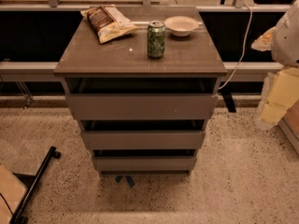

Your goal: Open bottom drawer

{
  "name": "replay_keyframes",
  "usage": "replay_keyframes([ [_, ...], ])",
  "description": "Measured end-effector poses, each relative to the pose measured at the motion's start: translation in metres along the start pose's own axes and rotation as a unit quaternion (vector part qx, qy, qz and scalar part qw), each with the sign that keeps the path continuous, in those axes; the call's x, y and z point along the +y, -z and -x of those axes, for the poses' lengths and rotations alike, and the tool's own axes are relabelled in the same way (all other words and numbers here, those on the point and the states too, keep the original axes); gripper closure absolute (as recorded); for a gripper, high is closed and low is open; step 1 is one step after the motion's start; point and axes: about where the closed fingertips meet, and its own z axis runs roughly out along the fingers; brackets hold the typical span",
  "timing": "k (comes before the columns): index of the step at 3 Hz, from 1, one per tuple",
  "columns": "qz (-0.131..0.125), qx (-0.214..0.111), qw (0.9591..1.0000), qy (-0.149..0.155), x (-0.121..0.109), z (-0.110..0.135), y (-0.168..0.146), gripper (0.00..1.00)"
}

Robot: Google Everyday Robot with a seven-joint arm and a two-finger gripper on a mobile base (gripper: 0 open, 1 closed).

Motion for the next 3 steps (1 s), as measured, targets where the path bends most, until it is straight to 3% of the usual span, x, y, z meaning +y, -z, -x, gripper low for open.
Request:
replay_keyframes([
  [2,-0.013,-0.015,0.9998,0.006,0.000,-0.001,-0.009,0.00],
  [3,-0.040,-0.040,0.9984,0.007,-0.010,-0.008,-0.028,0.00],
])
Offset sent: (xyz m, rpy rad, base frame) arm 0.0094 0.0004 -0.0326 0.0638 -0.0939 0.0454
